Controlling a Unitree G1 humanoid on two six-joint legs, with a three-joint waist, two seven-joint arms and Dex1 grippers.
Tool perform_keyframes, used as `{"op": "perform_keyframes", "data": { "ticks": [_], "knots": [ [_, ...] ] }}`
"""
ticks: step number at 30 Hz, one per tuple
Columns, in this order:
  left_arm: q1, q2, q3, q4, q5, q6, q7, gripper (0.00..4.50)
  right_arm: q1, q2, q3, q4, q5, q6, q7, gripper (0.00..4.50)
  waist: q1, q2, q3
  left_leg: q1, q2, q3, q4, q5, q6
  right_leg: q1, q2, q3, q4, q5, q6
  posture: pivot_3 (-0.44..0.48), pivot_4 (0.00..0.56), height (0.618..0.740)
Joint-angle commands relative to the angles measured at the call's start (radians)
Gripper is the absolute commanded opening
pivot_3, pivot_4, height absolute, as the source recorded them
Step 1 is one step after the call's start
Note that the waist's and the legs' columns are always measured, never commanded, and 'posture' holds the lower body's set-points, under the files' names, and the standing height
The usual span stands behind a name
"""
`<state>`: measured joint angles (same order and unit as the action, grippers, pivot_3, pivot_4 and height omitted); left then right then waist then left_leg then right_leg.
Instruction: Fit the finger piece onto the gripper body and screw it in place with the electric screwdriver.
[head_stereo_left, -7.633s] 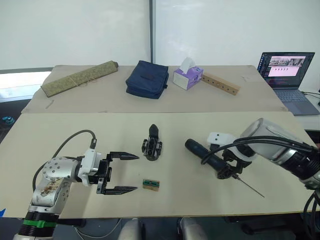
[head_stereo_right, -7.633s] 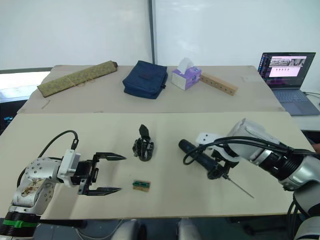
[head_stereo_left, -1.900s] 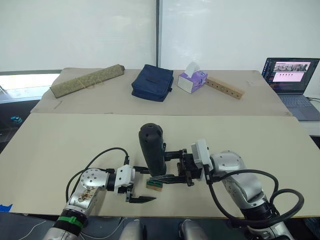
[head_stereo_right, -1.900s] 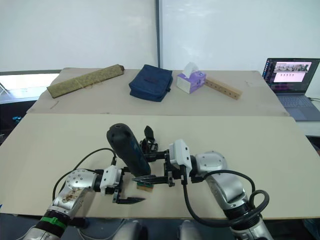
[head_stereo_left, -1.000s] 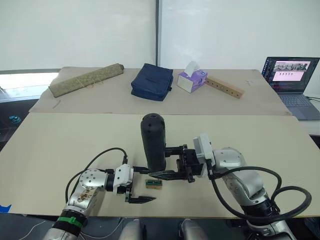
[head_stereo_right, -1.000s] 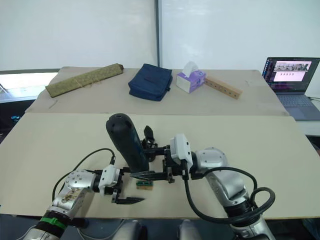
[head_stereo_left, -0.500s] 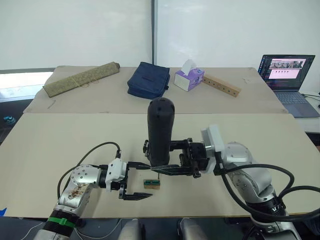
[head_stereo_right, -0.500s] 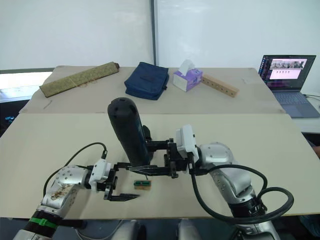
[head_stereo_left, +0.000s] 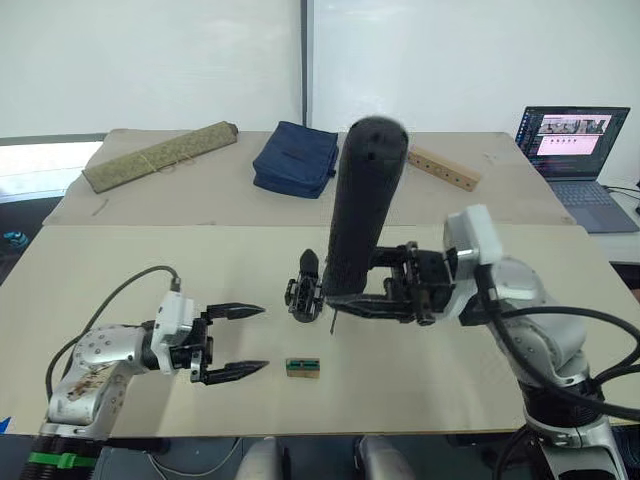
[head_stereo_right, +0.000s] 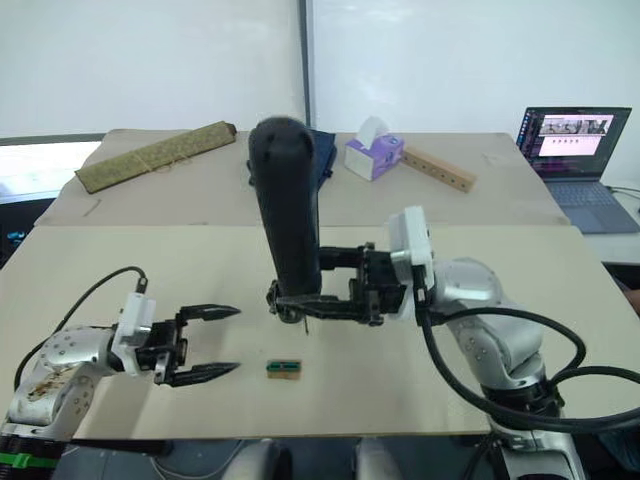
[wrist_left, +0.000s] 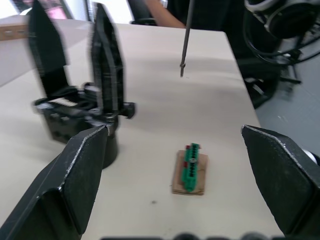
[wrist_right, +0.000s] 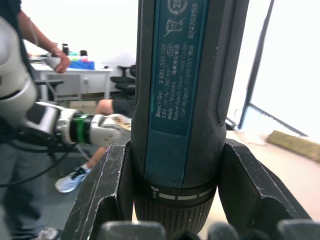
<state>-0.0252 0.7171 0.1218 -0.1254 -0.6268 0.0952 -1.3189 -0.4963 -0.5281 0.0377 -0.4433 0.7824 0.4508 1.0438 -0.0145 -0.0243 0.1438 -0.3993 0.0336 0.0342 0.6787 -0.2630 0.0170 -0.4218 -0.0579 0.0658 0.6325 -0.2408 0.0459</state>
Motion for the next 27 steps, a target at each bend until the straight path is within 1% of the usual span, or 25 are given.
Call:
{"op": "perform_keyframes", "data": {
  "ticks": [1, 5, 10, 15, 22, 27],
  "knots": [
    [-0.007, -0.01, 0.059, -0.014, -0.044, 0.049, 0.056, 4.5, -0.049, -0.005, -0.07, 0.034, 0.046, 0.003, -0.007, 1.93, 0.001, 0.0, 0.0, 0.0, 0.0, 0.0, 0.0, 0.0, 0.0, 0.0, 0.0, 0.0, 0.0, 0.0, 0.0, 0.0, 0.15, 0.74],
    [-0.04, -0.026, 0.056, 0.015, -0.029, 0.063, 0.075, 4.5, -0.097, 0.009, -0.083, 0.089, 0.047, 0.005, -0.023, 1.93, 0.001, 0.0, 0.0, 0.0, 0.0, 0.0, 0.0, 0.0, 0.0, 0.0, 0.0, 0.0, 0.0, 0.0, 0.0, 0.0, 0.15, 0.74],
    [-0.138, -0.027, 0.034, 0.129, 0.011, 0.035, 0.022, 4.5, -0.153, 0.026, -0.074, 0.151, 0.035, 0.027, -0.039, 1.93, 0.001, 0.0, 0.0, 0.0, -0.001, 0.001, 0.0, 0.0, 0.0, 0.0, 0.001, 0.0, 0.0, 0.001, -0.001, 0.0, 0.15, 0.74],
    [-0.226, -0.05, 0.016, 0.244, 0.041, 0.012, -0.02, 4.5, -0.206, 0.05, -0.064, 0.216, 0.006, 0.022, -0.048, 1.93, 0.001, 0.0, 0.001, -0.001, -0.001, 0.001, 0.0, 0.0, 0.0, -0.001, 0.002, 0.0, 0.0, 0.001, -0.001, 0.0, 0.15, 0.74],
    [-0.294, -0.099, -0.008, 0.328, 0.081, -0.046, -0.063, 4.5, -0.229, 0.091, -0.058, 0.268, -0.037, -0.005, -0.045, 1.93, 0.001, 0.0, 0.001, -0.003, -0.002, 0.002, 0.0, 0.0, 0.0, -0.002, 0.002, 0.0, 0.0, 0.002, -0.001, 0.0, 0.15, 0.74],
    [-0.327, -0.128, -0.015, 0.355, 0.08, -0.065, -0.092, 4.5, -0.243, 0.124, -0.056, 0.293, -0.072, -0.023, -0.042, 1.93, 0.001, 0.0, 0.001, -0.003, -0.002, 0.002, 0.001, 0.0, 0.0, -0.002, 0.002, 0.0, 0.0, 0.002, 0.0, 0.0, 0.15, 0.74]
  ]
}}
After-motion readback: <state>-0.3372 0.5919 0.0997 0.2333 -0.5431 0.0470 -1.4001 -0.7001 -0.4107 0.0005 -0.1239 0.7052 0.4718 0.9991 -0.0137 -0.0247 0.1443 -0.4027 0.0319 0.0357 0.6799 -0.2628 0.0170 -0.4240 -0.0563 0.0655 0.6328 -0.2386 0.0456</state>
